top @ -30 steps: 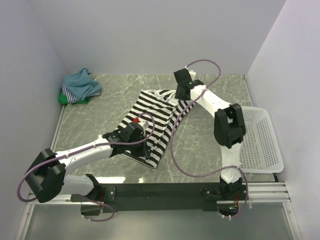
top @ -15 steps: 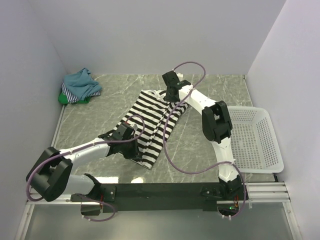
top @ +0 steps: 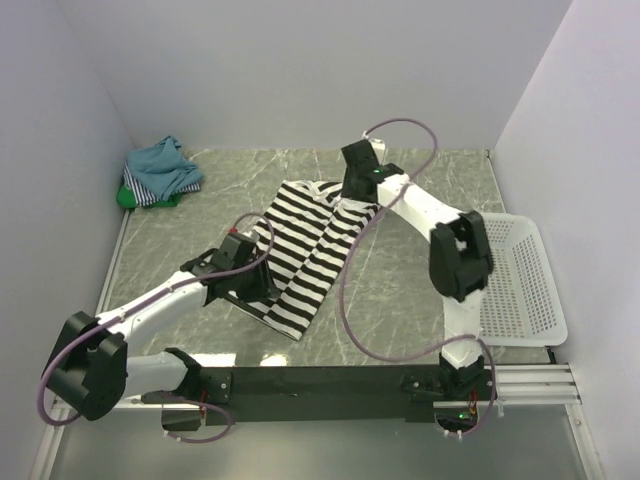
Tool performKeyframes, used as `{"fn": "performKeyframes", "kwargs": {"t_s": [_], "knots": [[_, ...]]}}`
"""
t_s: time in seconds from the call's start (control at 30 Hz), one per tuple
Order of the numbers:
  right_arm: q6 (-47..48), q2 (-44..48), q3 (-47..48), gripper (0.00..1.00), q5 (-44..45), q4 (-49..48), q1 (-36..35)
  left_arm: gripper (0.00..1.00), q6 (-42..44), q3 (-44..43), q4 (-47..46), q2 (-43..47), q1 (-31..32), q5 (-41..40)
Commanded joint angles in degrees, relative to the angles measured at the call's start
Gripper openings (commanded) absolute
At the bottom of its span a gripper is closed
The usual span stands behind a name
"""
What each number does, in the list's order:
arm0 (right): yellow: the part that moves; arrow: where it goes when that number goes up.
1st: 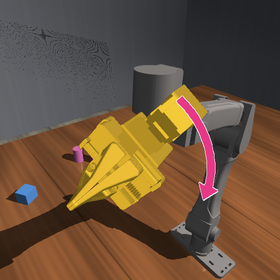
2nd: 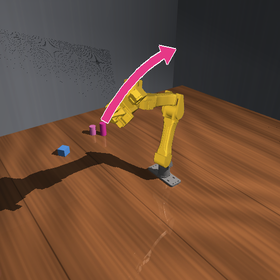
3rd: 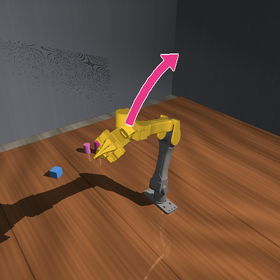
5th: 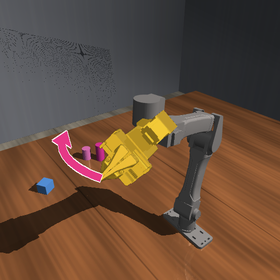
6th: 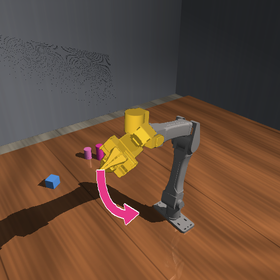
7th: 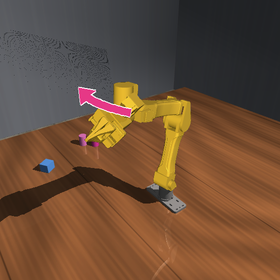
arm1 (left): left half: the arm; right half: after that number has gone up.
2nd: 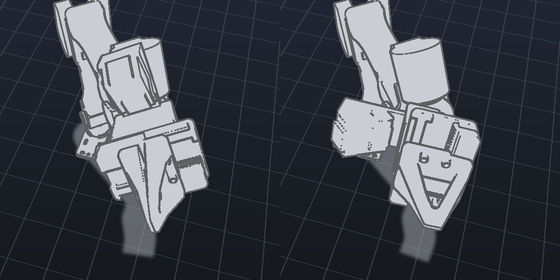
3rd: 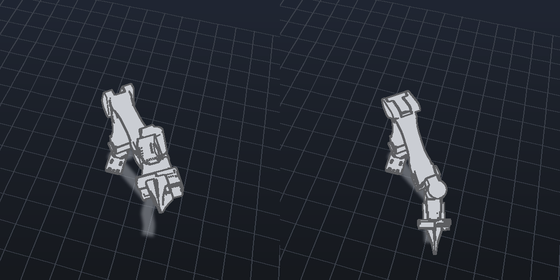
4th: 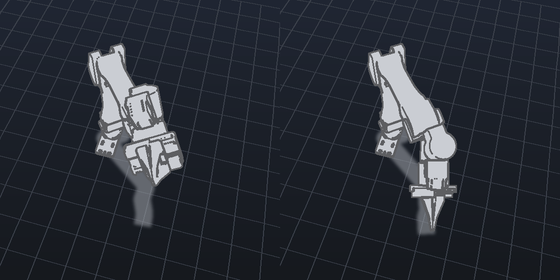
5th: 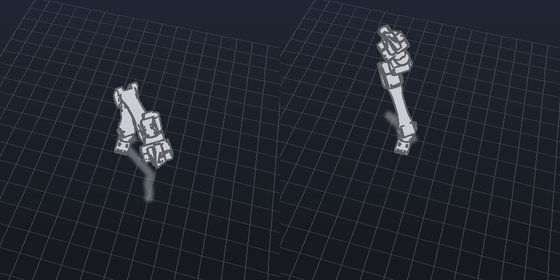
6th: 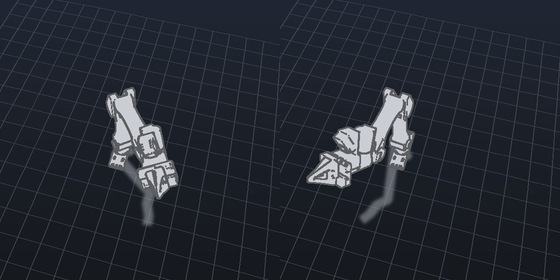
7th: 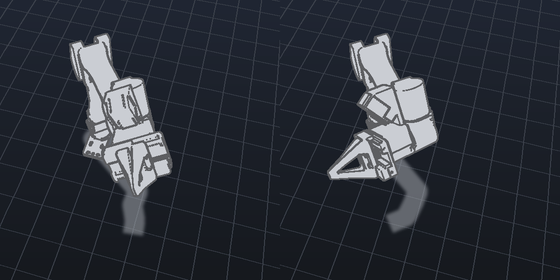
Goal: Fold and stack the tank tops
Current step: Fold the tank top
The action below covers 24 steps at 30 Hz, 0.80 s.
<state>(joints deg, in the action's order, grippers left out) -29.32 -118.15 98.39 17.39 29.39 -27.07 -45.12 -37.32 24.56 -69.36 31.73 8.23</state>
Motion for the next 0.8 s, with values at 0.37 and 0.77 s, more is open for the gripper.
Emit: {"fn": "performKeyframes", "kwargs": {"t_s": [0.37,0.77], "knots": [[-7.8,22.6,-31.3,0.47,-11.1,-11.5,-15.0,0.29,-8.8,-2.8,-3.0,-0.1,-10.7,-8.1],[-8.6,16.4,-32.0,0.47,-9.8,-11.2,-34.0,0.28,-12.4,-4.8,-7.1,-8.5,-16.3,-9.7]]}}
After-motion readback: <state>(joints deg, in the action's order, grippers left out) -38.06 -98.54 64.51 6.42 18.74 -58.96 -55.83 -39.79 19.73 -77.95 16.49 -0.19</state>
